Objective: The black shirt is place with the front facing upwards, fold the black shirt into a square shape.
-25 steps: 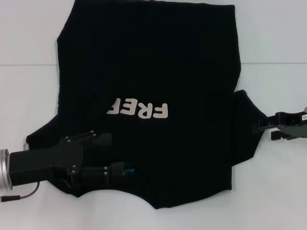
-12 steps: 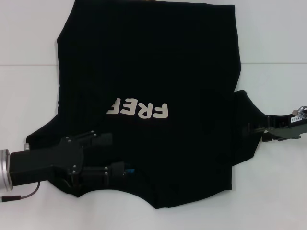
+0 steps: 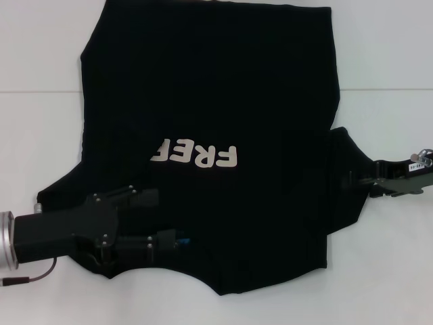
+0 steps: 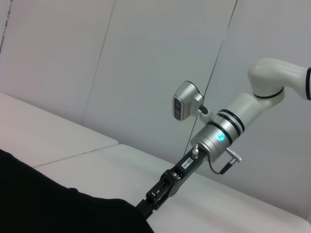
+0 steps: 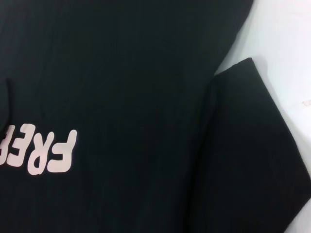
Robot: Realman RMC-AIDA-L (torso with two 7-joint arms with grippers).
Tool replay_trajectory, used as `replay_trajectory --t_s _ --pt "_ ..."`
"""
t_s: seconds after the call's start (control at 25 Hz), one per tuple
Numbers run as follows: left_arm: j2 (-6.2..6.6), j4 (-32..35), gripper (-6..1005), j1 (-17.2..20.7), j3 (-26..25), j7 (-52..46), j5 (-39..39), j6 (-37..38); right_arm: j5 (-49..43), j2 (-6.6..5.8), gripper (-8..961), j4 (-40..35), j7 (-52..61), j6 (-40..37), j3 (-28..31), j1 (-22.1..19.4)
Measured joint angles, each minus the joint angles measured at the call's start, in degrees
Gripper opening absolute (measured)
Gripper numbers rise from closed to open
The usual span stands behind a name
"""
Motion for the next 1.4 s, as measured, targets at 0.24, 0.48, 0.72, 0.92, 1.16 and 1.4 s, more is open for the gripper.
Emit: replay_trajectory --t_s 0.24,0.48,0.72,0.92,1.16,1.4 --pt "0.00 -0.1 949 0.0 0.0 0.0 0.0 0.0 0.1 0.33 769 0.9 -0.2 1.3 0.0 0.5" --pt "0.00 -0.1 950 0.0 0.0 0.0 -0.1 0.0 -0.3 0.51 765 0.6 -0.2 1.6 -0.6 0.8" --pt "0.00 -0.1 949 0.0 0.0 -0.1 -0.2 0.1 -0.3 0.66 635 0.3 -0.1 2.6 -1.4 0.7" --pt "0.00 -0.1 950 0.0 0.0 -0.1 -0.2 0.1 -0.3 0.68 443 0.3 0.2 2.6 -1.4 0.8" --pt "0.00 0.0 950 0.1 0.0 -0.2 -0.2 0.2 -0.3 0.68 152 0.3 0.2 2.6 -1.4 0.9" --pt "0.00 0.1 950 0.2 -0.1 -0.3 -0.2 0.2 -0.3 0.55 20 0.2 0.2 2.6 -1.4 0.9"
